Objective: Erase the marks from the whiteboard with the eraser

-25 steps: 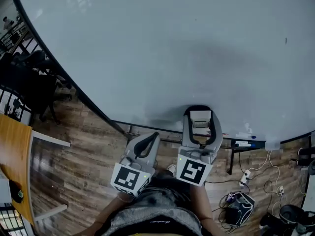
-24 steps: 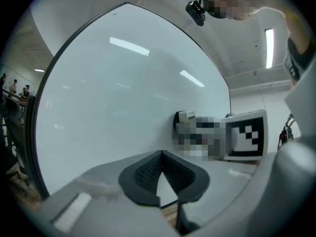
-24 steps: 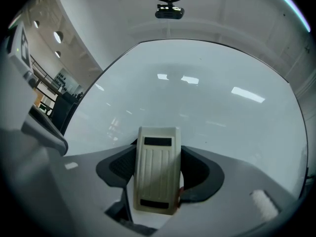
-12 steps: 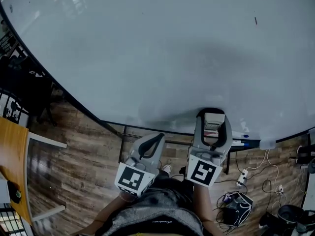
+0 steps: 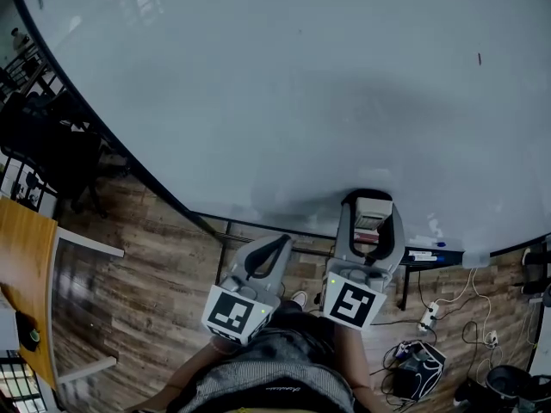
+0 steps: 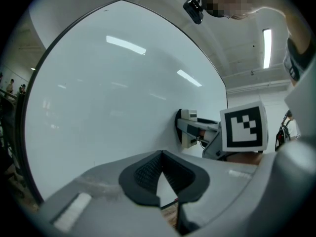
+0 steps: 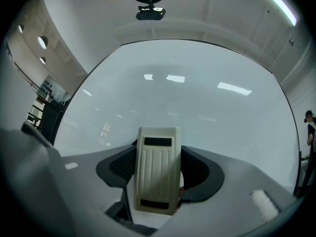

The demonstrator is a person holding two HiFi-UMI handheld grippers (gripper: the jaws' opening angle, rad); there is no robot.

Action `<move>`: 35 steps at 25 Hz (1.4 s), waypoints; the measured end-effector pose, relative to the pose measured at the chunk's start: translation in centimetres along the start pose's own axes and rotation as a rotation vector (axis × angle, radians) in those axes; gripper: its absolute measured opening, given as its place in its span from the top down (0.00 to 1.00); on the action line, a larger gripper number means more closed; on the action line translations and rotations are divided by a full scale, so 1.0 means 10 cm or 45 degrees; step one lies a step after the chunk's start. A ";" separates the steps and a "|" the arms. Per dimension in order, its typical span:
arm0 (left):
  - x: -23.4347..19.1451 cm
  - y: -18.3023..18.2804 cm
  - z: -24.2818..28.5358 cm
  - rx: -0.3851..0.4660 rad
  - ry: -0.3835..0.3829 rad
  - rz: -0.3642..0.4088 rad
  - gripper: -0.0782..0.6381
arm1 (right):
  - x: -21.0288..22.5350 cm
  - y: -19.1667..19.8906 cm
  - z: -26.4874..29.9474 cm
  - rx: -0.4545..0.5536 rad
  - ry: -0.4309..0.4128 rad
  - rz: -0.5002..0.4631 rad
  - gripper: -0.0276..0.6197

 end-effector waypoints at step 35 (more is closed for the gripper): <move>-1.91 -0.31 -1.39 0.023 -0.050 0.062 0.89 | -2.45 -0.36 0.41 0.017 -0.109 -0.031 0.55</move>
Point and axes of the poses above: the fingertips, and each gripper's own axes: z forward along the fingers, x to its right, y out of its underside, the point moved 9 cm from there along -z, backward along the fingers, and after that the axes turned 9 degrees about x, right-handed, at the moved point
